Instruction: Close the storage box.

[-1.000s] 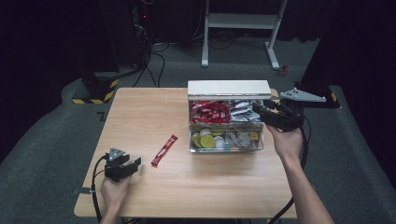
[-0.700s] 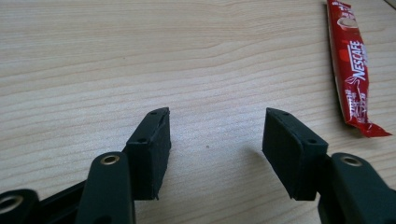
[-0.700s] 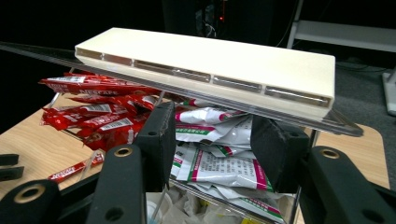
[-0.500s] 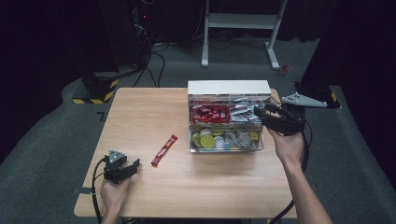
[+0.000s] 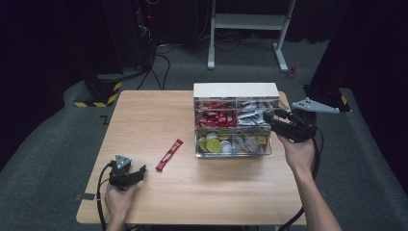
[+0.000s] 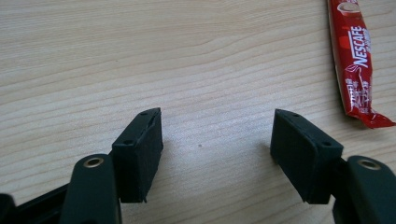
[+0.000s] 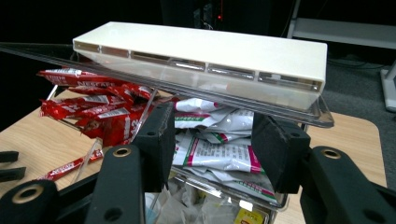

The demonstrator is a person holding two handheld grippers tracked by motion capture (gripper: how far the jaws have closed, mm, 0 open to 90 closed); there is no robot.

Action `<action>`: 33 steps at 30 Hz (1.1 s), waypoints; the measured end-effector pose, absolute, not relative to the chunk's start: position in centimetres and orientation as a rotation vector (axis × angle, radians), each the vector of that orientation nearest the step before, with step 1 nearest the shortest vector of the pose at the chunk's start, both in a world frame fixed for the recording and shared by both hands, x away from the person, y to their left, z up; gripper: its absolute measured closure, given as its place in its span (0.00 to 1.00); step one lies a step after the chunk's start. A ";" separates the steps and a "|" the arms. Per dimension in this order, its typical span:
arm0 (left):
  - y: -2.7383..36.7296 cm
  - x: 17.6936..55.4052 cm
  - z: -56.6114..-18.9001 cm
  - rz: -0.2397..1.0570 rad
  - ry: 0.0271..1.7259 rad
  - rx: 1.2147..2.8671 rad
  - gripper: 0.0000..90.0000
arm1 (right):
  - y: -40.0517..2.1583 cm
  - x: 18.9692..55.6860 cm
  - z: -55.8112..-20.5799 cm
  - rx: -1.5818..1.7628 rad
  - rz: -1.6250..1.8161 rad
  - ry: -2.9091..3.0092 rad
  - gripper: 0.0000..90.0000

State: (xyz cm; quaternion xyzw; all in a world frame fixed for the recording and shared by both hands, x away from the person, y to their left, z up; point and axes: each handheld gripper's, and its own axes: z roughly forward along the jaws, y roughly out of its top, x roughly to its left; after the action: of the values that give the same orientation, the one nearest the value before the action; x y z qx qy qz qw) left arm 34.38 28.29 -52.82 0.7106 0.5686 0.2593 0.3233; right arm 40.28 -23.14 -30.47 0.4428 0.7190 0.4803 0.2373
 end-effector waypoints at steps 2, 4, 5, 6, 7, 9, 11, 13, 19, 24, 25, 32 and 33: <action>28.3 34.4 -52.8 0.679 1.492 1.865 0.38 | -23.3 40.1 -30.7 1.219 1.312 1.973 0.55; 28.3 34.4 -52.8 0.677 1.491 1.864 0.37 | -23.4 40.0 -30.9 1.220 1.308 1.974 0.55; 28.2 34.4 -52.8 0.676 1.491 1.864 0.37 | -23.5 40.0 -31.0 1.222 1.306 1.975 0.55; 28.2 34.4 -52.8 0.676 1.491 1.864 0.37 | -23.5 39.9 -31.1 1.224 1.304 1.976 0.55; 28.2 34.4 -52.8 0.676 1.491 1.864 0.37 | -23.6 39.9 -31.2 1.226 1.302 1.978 0.55; 28.3 34.4 -52.8 0.675 1.490 1.867 0.37 | -23.8 39.8 -31.3 1.231 1.305 1.977 0.55; 28.2 34.4 -52.8 0.673 1.491 1.867 0.36 | -23.9 39.7 -31.5 1.234 1.309 1.975 0.55; 28.2 34.4 -52.8 0.672 1.490 1.868 0.36 | -23.9 39.6 -31.7 1.237 1.304 1.979 0.55; 28.2 34.4 -52.8 0.670 1.489 1.870 0.36 | -23.9 39.6 -32.5 1.245 1.284 1.987 0.55; 28.2 34.4 -52.8 0.671 1.488 1.869 0.36 | -24.2 39.6 -33.1 1.251 1.274 1.989 0.55; 28.2 34.4 -52.8 0.672 1.486 1.871 0.36 | -24.2 39.6 -33.3 1.254 1.271 1.991 0.55; 28.2 34.4 -52.9 0.670 1.483 1.872 0.35 | -24.7 39.3 -34.1 1.264 1.274 1.978 0.54; 28.2 34.4 -52.8 0.670 1.484 1.872 0.35 | -24.7 39.3 -34.1 1.264 1.273 1.975 0.54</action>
State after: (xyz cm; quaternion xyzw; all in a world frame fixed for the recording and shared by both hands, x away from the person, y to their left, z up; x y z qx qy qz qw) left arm 34.42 28.22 -52.85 0.7138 0.5657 0.2555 0.3243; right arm 39.26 -24.74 -34.14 0.4604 0.7196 0.4639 0.2344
